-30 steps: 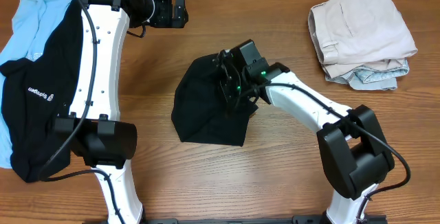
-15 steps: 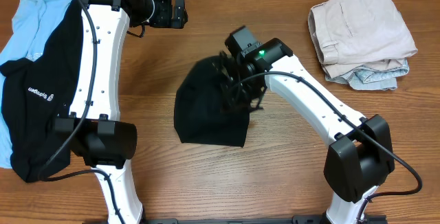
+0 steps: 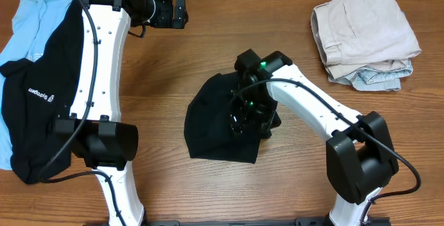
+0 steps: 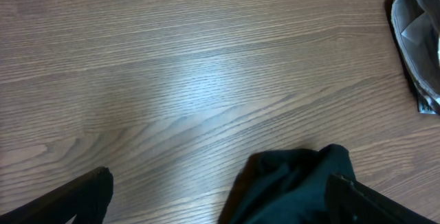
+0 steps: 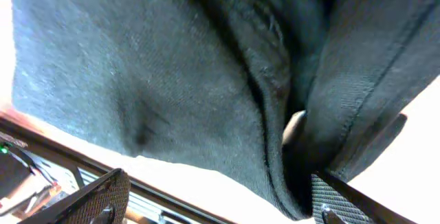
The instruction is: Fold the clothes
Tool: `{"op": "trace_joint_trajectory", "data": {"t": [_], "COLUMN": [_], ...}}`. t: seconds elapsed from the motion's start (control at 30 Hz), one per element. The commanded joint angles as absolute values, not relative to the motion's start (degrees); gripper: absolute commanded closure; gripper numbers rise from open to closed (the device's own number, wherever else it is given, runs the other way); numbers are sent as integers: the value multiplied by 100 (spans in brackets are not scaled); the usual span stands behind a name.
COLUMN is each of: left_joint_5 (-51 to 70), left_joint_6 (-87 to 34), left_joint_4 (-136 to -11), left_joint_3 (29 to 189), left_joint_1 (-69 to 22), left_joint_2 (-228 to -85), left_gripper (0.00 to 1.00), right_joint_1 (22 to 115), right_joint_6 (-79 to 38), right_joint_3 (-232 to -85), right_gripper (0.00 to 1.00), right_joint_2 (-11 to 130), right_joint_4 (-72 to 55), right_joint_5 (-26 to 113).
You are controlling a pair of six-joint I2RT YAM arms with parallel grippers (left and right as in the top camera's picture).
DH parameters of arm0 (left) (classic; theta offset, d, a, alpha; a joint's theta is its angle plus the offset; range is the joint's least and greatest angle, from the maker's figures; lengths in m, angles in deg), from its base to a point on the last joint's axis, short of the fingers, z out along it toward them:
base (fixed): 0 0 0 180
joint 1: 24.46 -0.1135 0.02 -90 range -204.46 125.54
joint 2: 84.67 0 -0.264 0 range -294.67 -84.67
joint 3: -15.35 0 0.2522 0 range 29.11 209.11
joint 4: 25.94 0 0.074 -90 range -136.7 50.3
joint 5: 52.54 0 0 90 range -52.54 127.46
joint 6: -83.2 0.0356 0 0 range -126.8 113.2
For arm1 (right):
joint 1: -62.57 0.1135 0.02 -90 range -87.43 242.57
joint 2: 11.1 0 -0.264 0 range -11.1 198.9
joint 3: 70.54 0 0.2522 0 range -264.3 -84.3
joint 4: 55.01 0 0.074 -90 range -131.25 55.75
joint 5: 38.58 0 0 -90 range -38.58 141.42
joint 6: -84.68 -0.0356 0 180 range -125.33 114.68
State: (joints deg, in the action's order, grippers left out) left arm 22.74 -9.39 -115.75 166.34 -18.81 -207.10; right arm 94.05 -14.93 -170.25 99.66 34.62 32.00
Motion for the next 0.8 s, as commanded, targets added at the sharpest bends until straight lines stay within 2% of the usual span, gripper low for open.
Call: {"op": "trace_joint_trajectory", "data": {"t": [0.0,0.13,0.33,0.53,0.77], "left_joint_5": [2307,2307,2329,2503,2565], "left_joint_6": [-758,-694,-655,-655,-657], "left_joint_4": [-11568,-11568,-11566,-11568,-11575], "left_joint_3": [16717,16717,16717,16717,16717], "left_joint_1": [-1870,-1870,-1872,-1872,-1872], "left_joint_2": [-20692,-20692,-20692,-20692,-20692], "left_gripper": [0,0,0,0,0], "right_joint_1": [9222,9241,9528,10055,10437], "right_joint_6": [-1738,-1808,-2800,-3670,-4599], "right_joint_3": [-17552,-18013,-17989,-17989,-17989], "right_gripper": [17,23,30,31,37], "right_joint_2": [9745,9732,9850,10250,10558], "right_joint_4": [3336,2962,2234,2219,2466], "right_joint_5": [3244,3226,3639,4273,4999]}}
